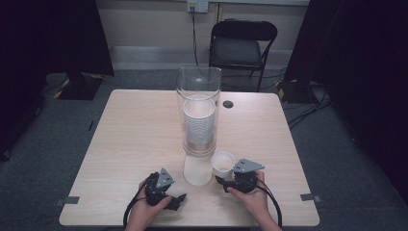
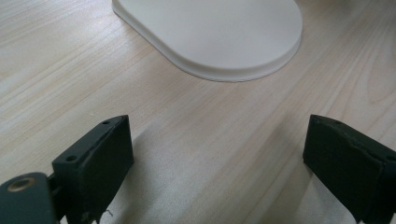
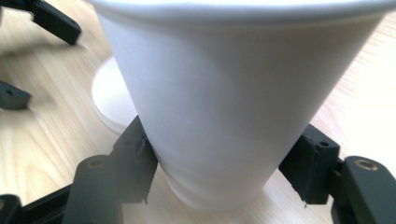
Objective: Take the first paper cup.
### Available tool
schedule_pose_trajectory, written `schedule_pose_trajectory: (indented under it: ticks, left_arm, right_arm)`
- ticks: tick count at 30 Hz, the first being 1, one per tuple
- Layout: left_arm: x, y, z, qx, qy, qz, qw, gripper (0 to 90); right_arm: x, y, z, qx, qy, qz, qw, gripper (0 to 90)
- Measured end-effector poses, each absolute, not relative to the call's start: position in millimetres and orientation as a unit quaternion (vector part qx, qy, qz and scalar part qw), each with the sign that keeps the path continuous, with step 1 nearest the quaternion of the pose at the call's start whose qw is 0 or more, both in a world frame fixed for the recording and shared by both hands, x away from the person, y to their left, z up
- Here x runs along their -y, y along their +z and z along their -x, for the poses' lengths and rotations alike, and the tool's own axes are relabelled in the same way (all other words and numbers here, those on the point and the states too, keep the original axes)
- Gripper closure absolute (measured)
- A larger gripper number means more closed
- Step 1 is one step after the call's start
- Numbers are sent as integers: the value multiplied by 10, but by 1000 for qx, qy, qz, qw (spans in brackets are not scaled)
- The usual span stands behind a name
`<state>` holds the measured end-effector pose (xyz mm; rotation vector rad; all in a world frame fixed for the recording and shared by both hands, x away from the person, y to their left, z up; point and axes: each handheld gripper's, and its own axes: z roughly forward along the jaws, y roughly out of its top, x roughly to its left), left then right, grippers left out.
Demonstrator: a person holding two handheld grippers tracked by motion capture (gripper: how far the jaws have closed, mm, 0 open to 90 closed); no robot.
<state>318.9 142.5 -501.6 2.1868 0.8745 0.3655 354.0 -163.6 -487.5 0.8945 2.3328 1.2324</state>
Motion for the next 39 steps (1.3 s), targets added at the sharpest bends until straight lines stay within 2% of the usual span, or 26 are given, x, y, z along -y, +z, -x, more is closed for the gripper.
schedule_pose_trajectory:
  ticks: [11,27,31,39]
  left_arm:
    - [-1428,-5015,-3191,-339,143,-854,369,78]
    - [-1424,-5017,-3189,-341,143,-852,371,78]
    - [-1425,-5016,-3189,-341,142,-852,370,78]
    - [-1424,-5017,-3188,-342,142,-852,371,78]
  right_arm:
    - [1948,-4905,-3744,-812,408,-368,197,327]
    - [2073,-4975,-3921,-793,394,-414,210,308]
    - [2116,-4975,-3948,-787,391,-428,212,230]
    - [2177,-4964,-3851,-802,368,-421,211,190]
